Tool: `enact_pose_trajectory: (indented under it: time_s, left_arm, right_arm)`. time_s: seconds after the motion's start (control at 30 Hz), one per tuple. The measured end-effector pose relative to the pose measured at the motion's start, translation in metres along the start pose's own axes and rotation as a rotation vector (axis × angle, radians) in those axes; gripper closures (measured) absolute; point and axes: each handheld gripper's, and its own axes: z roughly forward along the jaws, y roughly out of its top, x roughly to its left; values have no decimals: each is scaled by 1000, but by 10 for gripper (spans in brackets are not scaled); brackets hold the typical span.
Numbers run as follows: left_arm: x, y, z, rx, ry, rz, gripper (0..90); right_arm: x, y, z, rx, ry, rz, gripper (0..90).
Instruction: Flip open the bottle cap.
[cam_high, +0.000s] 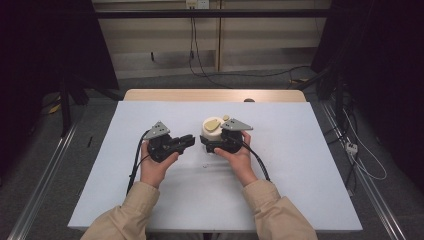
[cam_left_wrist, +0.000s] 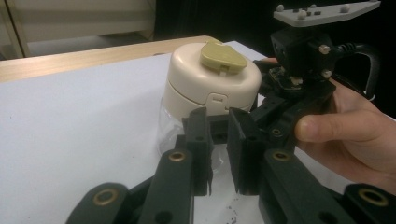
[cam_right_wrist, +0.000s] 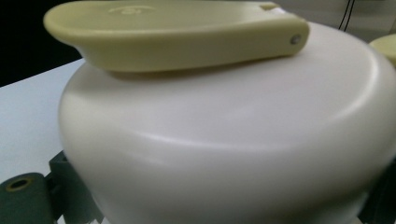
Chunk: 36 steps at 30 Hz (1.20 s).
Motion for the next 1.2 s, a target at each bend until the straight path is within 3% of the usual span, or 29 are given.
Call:
enact_pose_trajectory:
  time_s: [0.33, 1.2]
  left_arm:
    - [-3, 11, 6, 13, -8, 27, 893]
    - [-5, 26, 22, 52, -14, 9, 900]
  right_arm:
    - [0, 0, 0, 2, 1, 3, 62]
    - [0, 0, 0, 1, 2, 5, 62]
